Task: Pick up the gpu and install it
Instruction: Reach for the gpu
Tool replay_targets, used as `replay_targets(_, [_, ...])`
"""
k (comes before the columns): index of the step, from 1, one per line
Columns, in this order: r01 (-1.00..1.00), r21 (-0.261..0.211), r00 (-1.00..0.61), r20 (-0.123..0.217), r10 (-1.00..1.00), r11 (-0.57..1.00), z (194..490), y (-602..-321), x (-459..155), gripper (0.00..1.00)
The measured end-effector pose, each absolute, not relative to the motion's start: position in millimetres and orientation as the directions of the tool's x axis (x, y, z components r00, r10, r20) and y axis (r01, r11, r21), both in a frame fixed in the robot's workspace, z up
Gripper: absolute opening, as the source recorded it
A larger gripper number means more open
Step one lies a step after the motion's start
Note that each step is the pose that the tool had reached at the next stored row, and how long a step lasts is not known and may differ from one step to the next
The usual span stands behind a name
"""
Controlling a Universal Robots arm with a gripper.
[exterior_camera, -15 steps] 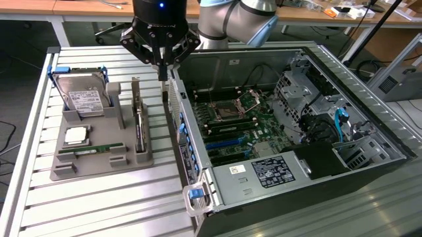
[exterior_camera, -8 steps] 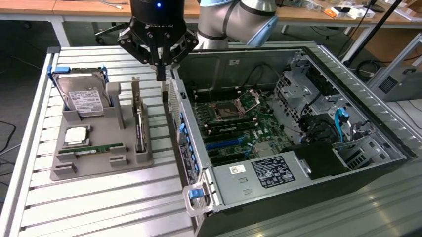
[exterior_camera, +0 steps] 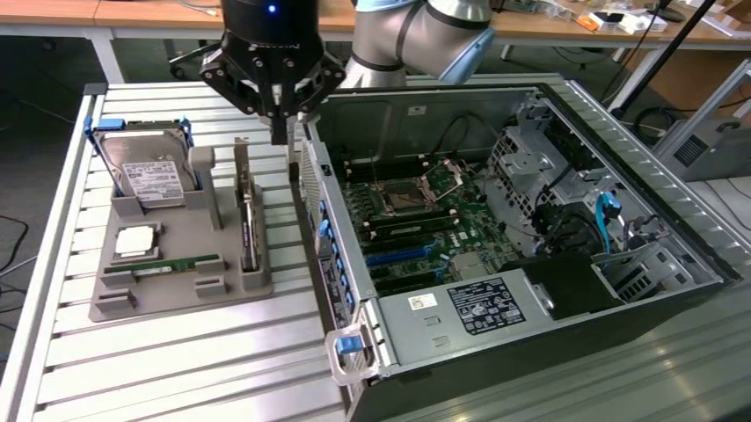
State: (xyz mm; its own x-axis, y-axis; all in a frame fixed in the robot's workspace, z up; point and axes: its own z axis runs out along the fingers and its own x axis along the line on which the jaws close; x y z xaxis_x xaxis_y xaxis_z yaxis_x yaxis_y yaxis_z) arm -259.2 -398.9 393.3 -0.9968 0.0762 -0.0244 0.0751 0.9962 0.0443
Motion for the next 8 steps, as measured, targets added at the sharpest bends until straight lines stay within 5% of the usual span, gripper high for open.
replay_targets(8, [0.075,0.044,-0.997,-0.024,0.076,0.996,393.3,-398.9,-266.2,0.11])
